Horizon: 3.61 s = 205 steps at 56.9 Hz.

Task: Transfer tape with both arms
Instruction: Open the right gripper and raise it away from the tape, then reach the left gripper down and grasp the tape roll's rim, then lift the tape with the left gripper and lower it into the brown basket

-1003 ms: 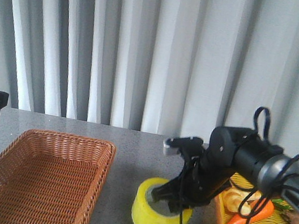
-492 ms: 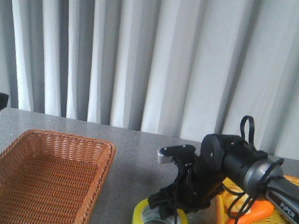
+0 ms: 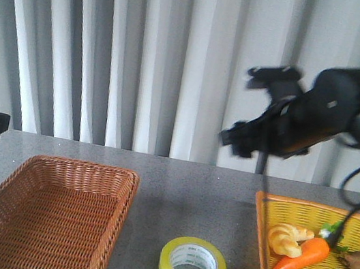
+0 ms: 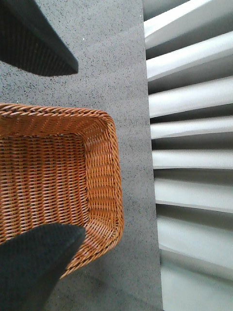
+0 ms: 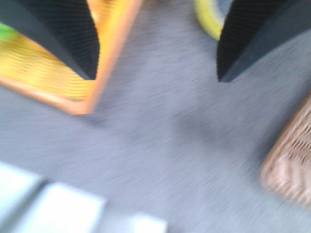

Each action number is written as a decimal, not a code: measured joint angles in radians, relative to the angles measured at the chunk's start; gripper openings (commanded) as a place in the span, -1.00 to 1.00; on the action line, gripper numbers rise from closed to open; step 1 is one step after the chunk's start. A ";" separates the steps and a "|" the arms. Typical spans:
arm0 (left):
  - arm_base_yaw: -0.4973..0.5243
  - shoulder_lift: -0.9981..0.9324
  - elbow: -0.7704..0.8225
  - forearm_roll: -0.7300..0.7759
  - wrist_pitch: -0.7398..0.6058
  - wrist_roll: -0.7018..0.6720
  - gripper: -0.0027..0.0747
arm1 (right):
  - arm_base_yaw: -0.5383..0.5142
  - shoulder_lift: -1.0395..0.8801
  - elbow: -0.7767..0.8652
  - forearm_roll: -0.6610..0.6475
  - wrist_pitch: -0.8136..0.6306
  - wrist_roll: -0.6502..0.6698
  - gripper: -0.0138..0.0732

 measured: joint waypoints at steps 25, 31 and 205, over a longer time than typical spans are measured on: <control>-0.145 0.067 -0.120 0.000 0.080 0.000 0.58 | -0.168 -0.139 -0.002 -0.043 0.149 0.021 -0.70; -0.198 0.143 -0.208 0.000 0.165 0.000 0.58 | -0.181 -0.158 -0.002 -0.043 0.157 0.021 -0.70; -0.446 0.654 -0.803 0.116 0.427 -0.130 -0.92 | -0.187 -0.233 -0.002 -0.091 0.187 0.021 -0.70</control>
